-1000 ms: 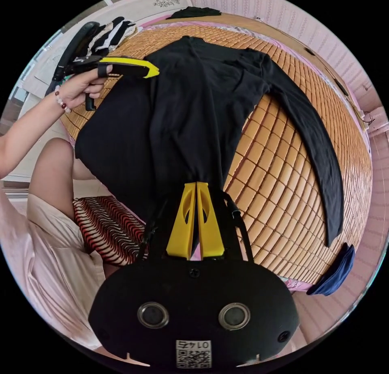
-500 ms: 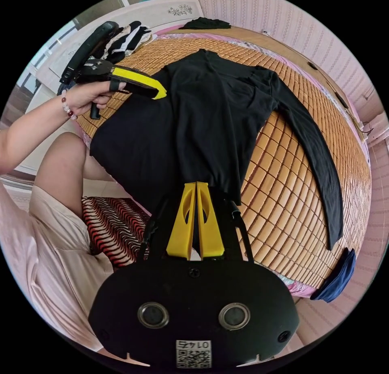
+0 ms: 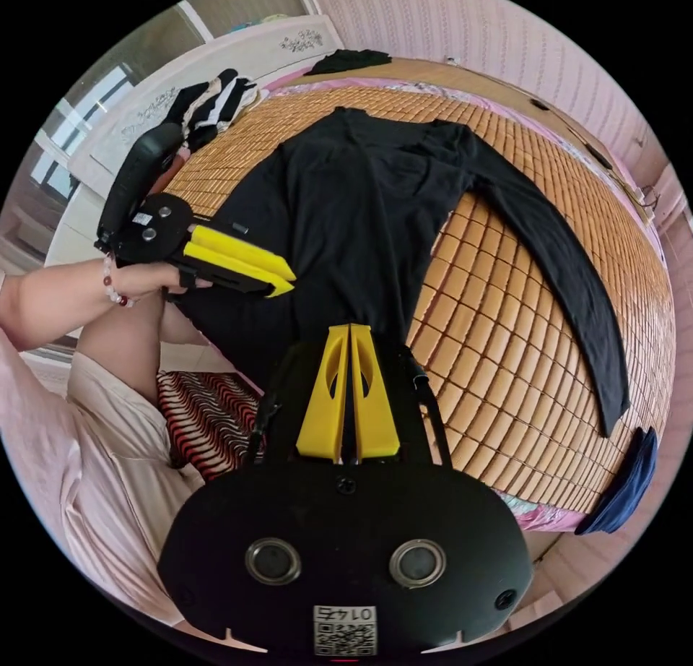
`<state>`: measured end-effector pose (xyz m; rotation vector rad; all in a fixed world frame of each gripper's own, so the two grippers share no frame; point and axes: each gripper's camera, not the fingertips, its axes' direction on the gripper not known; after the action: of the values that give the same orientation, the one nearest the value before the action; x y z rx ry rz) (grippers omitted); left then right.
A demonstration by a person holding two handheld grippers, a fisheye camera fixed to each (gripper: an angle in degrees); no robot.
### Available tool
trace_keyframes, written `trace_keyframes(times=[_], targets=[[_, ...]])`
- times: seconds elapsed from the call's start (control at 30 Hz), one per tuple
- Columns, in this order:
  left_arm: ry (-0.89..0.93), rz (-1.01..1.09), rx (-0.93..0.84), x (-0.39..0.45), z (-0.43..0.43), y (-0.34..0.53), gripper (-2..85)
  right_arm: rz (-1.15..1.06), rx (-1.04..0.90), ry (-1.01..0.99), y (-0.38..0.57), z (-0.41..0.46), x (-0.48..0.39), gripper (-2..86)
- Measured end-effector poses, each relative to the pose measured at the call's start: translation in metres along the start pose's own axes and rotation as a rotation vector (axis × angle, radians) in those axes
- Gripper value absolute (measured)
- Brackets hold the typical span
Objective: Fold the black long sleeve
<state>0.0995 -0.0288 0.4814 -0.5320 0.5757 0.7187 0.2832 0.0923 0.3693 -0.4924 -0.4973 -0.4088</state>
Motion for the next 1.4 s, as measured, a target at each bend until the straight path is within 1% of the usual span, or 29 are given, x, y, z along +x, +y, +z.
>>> trace_keyframes(times=[0.07, 0.2, 0.3, 0.37, 0.4, 0.47, 0.5, 0.6, 0.67, 0.8, 0.9, 1.0, 1.07, 1.1, 1.17, 1.23, 1.27, 1.33, 1.4], targets=[[-0.011, -0.014, -0.012, 0.005, 0.0, -0.006, 4.0, 0.031, -0.045, 0.014, 0.008, 0.005, 0.018, -0.4], [0.047, 0.027, 0.021, 0.037, -0.005, -0.023, 4.2, 0.053, -0.001, -0.013, 0.025, -0.004, 0.029, -0.3], [0.029, 0.088, 0.043, 0.07, 0.005, -0.037, 4.6, 0.04, -0.001, 0.011, 0.034, -0.011, 0.032, -0.3], [0.014, 0.114, 0.001, 0.082, 0.022, -0.045, 5.0, 0.026, -0.002, 0.019, 0.04, -0.018, 0.037, -0.3], [0.029, 0.106, -0.049, 0.084, 0.036, -0.05, 5.1, 0.025, -0.002, 0.016, 0.042, -0.02, 0.039, -0.3], [0.069, 0.092, -0.045, 0.084, 0.039, -0.052, 4.4, 0.037, 0.005, 0.003, 0.05, -0.029, 0.049, -0.3], [0.081, 0.089, -0.076, 0.084, 0.041, -0.055, 2.5, 0.04, 0.01, 0.003, 0.053, -0.031, 0.051, -0.3], [0.067, 0.101, -0.091, 0.091, 0.045, -0.058, -0.2, 0.052, 0.034, -0.02, 0.065, -0.038, 0.062, -0.3], [0.06, 0.105, -0.091, 0.095, 0.048, -0.062, -0.7, 0.056, 0.041, -0.045, 0.073, -0.045, 0.073, -0.3], [0.021, 0.178, -0.085, 0.109, 0.05, -0.068, -0.8, 0.066, 0.064, -0.082, 0.087, -0.056, 0.089, -0.2], [0.103, 0.183, -0.077, 0.11, 0.045, -0.072, -0.4, 0.077, 0.098, -0.123, 0.099, -0.072, 0.106, -0.1], [0.19, 0.178, -0.028, 0.104, 0.023, -0.086, -0.4, 0.123, 0.229, -0.103, 0.123, -0.108, 0.137, 0.4], [0.198, 0.217, 0.02, 0.101, 0.006, -0.102, -0.6, 0.22, 0.315, -0.006, 0.145, -0.138, 0.178, 1.4], [0.166, 0.244, 0.052, 0.098, -0.004, -0.117, -0.6, 0.258, 0.335, 0.026, 0.151, -0.144, 0.19, 1.8], [0.08, 0.285, 0.093, 0.094, -0.015, -0.145, -0.4, 0.447, 0.446, 0.18, 0.181, -0.167, 0.237, 4.9], [-0.032, 0.336, 0.137, 0.09, -0.019, -0.187, 0.6, 0.589, 0.54, 0.232, 0.205, -0.177, 0.267, 8.5], [-0.049, 0.346, 0.147, 0.09, -0.019, -0.198, 1.5, 0.678, 0.571, 0.248, 0.217, -0.18, 0.284, 11.1], [-0.091, 0.398, 0.17, 0.094, -0.012, -0.24, 4.9, 0.772, 0.558, 0.293, 0.228, -0.178, 0.302, 13.4], [-0.091, 0.429, 0.162, 0.1, 0.0, -0.268, 6.7, 0.831, 0.534, 0.37, 0.236, -0.176, 0.313, 13.9]])
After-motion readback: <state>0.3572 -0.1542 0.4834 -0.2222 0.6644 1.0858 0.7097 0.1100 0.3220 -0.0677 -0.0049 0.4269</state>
